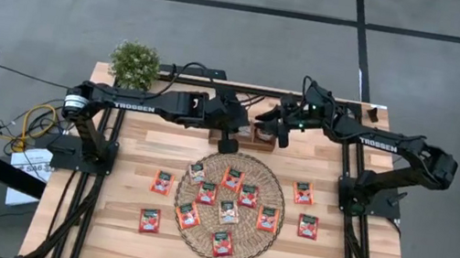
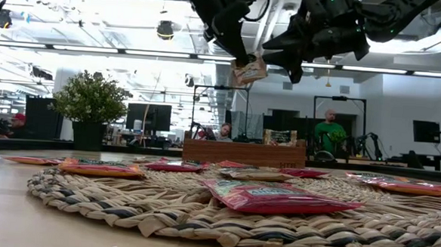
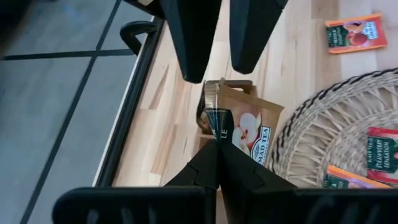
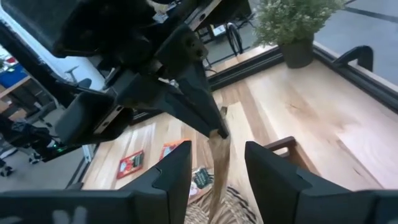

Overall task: Pick & Place Tea
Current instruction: Put the gold tea bag into the wooden organizer

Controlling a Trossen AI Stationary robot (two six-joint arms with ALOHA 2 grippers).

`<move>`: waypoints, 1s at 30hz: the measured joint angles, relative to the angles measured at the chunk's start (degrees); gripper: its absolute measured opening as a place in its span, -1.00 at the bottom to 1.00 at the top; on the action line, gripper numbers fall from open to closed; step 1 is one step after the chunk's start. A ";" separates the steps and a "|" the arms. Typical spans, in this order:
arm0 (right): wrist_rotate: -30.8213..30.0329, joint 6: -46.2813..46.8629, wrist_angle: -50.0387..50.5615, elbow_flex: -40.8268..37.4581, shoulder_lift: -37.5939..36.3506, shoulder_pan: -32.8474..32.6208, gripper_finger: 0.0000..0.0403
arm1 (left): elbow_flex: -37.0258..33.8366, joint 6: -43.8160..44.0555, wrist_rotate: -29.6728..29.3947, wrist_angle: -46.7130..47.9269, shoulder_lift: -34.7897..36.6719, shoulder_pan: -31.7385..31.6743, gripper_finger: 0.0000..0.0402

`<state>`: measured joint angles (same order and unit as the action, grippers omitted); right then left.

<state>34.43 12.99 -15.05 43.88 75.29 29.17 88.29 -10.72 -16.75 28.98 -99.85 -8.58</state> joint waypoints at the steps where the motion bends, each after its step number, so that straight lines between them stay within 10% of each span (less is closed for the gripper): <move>1: -0.02 0.02 0.00 0.00 0.00 0.17 -0.30 | 0.00 0.02 0.00 0.03 0.00 0.00 -1.00; 30: -1.40 0.00 0.04 -0.02 0.00 -0.79 -0.41 | 0.00 1.07 1.77 -3.47 0.04 0.74 -1.00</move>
<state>33.04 12.99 -15.00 43.86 75.29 28.38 88.29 -9.65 -14.98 25.52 -99.81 -7.83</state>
